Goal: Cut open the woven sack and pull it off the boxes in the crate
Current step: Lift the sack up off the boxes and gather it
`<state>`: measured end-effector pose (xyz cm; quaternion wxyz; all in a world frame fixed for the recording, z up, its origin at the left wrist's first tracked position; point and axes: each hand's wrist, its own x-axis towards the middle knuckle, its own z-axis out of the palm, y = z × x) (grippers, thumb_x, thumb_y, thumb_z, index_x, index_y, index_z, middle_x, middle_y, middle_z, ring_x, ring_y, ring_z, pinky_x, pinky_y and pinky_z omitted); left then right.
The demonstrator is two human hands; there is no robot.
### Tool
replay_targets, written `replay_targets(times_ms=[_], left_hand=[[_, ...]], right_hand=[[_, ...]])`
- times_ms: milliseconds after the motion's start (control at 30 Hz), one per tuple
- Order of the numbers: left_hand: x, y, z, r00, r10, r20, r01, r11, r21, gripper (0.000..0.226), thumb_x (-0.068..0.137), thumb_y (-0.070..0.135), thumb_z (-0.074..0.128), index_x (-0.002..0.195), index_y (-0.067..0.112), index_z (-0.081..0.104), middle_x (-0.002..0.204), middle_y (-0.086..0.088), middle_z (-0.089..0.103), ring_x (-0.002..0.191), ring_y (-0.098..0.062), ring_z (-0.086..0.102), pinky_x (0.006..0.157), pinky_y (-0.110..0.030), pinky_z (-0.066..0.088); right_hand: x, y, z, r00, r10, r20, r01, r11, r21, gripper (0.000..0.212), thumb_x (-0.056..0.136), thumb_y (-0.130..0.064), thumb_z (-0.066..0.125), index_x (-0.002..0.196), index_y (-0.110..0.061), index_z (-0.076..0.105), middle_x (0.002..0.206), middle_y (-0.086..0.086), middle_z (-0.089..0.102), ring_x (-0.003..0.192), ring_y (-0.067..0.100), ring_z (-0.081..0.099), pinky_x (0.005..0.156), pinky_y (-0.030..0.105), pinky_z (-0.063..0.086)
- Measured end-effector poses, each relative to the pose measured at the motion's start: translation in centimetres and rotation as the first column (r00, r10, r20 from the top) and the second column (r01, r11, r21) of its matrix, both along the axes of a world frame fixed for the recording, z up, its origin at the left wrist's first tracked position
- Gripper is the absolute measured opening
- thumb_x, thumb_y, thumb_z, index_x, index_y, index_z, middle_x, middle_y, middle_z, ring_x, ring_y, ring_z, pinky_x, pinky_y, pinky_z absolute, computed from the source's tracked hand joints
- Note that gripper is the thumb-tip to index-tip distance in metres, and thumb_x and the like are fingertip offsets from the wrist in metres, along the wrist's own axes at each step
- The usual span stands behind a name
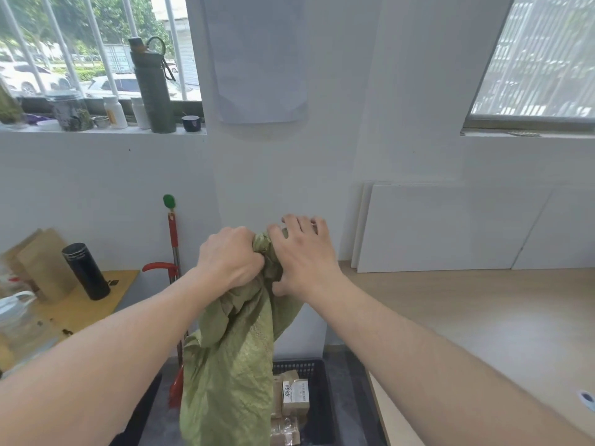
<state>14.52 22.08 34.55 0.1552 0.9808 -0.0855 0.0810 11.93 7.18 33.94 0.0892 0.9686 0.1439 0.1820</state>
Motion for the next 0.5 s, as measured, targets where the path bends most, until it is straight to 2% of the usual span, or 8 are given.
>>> replay_targets(times_ms=[67,100,167,233,267,333,400,500], left_hand=[[0.2,-0.4,0.4,0.999,-0.006,-0.033,0.004,0.998,-0.067,0.008,0.071,0.02,0.054,0.072,0.014,0.06,0.075,-0.008,0.064,0.071,-0.035,0.061,0.064,-0.037,0.052],[0.2,-0.5,0.6,0.998,-0.017,-0.055,0.012,0.995,-0.101,0.009,0.07,0.02,0.053,0.07,0.013,0.06,0.075,-0.009,0.065,0.072,-0.036,0.062,0.064,-0.036,0.051],[0.2,-0.8,1.0,0.992,-0.049,-0.113,0.028,0.983,-0.181,0.011,0.069,0.02,0.052,0.068,0.012,0.06,0.075,-0.01,0.067,0.074,-0.037,0.063,0.062,-0.035,0.049],[0.2,-0.7,1.1,0.978,-0.1,-0.182,0.05,0.963,-0.264,0.011,0.074,0.016,0.057,0.064,0.01,0.058,0.07,-0.008,0.066,0.071,-0.033,0.062,0.058,-0.033,0.045],[0.2,-0.6,1.1,0.967,-0.135,-0.215,0.064,0.95,-0.307,0.016,0.076,0.012,0.061,0.06,0.011,0.056,0.064,-0.004,0.064,0.066,-0.029,0.059,0.056,-0.032,0.042],[0.0,-0.4,1.1,0.942,-0.207,-0.266,0.097,0.922,-0.376,0.03,0.074,0.005,0.065,0.051,0.014,0.049,0.05,0.005,0.052,0.053,-0.021,0.049,0.054,-0.031,0.037],[-0.2,0.0,1.2,0.918,-0.271,-0.288,0.137,0.901,-0.411,0.037,0.072,0.002,0.066,0.046,0.017,0.044,0.043,0.009,0.043,0.044,-0.015,0.04,0.052,-0.03,0.033],[-0.3,0.5,1.0,0.886,-0.358,-0.295,0.227,0.889,-0.398,0.025,0.068,0.013,0.066,0.053,0.018,0.046,0.049,0.007,0.045,0.047,-0.015,0.042,0.053,-0.031,0.036]], right_hand=[[-0.1,0.3,-0.3,0.997,-0.067,0.041,0.066,0.998,0.009,0.109,0.058,-0.048,0.091,0.146,-0.013,0.036,0.137,0.015,0.048,0.128,0.036,0.047,0.108,0.051,0.032],[-0.1,0.4,-0.5,0.993,-0.095,0.073,0.093,0.995,0.021,0.109,0.059,-0.042,0.092,0.147,-0.012,0.035,0.134,0.016,0.05,0.126,0.037,0.048,0.108,0.05,0.033],[0.0,0.3,-0.7,0.981,-0.116,0.153,0.109,0.992,0.057,0.091,0.059,-0.018,0.089,0.139,-0.011,0.046,0.119,0.015,0.057,0.112,0.037,0.057,0.102,0.048,0.038],[0.0,-0.1,-0.7,0.967,-0.087,0.241,0.065,0.993,0.097,0.064,0.054,0.003,0.078,0.114,-0.01,0.061,0.096,0.012,0.061,0.086,0.034,0.061,0.088,0.045,0.045],[0.0,-0.2,-0.6,0.959,-0.069,0.276,0.041,0.993,0.109,0.053,0.053,0.007,0.074,0.101,-0.01,0.063,0.085,0.01,0.06,0.076,0.033,0.06,0.079,0.043,0.046],[0.0,-0.5,-0.7,0.952,-0.034,0.304,0.001,0.994,0.107,0.043,0.05,0.01,0.071,0.085,-0.012,0.06,0.073,0.007,0.058,0.065,0.03,0.056,0.068,0.039,0.041],[0.0,-0.5,-0.7,0.954,-0.009,0.3,-0.023,0.995,0.102,0.041,0.048,0.011,0.068,0.079,-0.014,0.059,0.068,0.006,0.056,0.061,0.029,0.055,0.063,0.036,0.033],[0.2,-0.3,-0.7,0.963,0.002,0.27,-0.033,0.993,0.111,0.036,0.048,0.009,0.067,0.07,-0.016,0.056,0.063,0.004,0.055,0.056,0.029,0.053,0.061,0.035,0.028]])
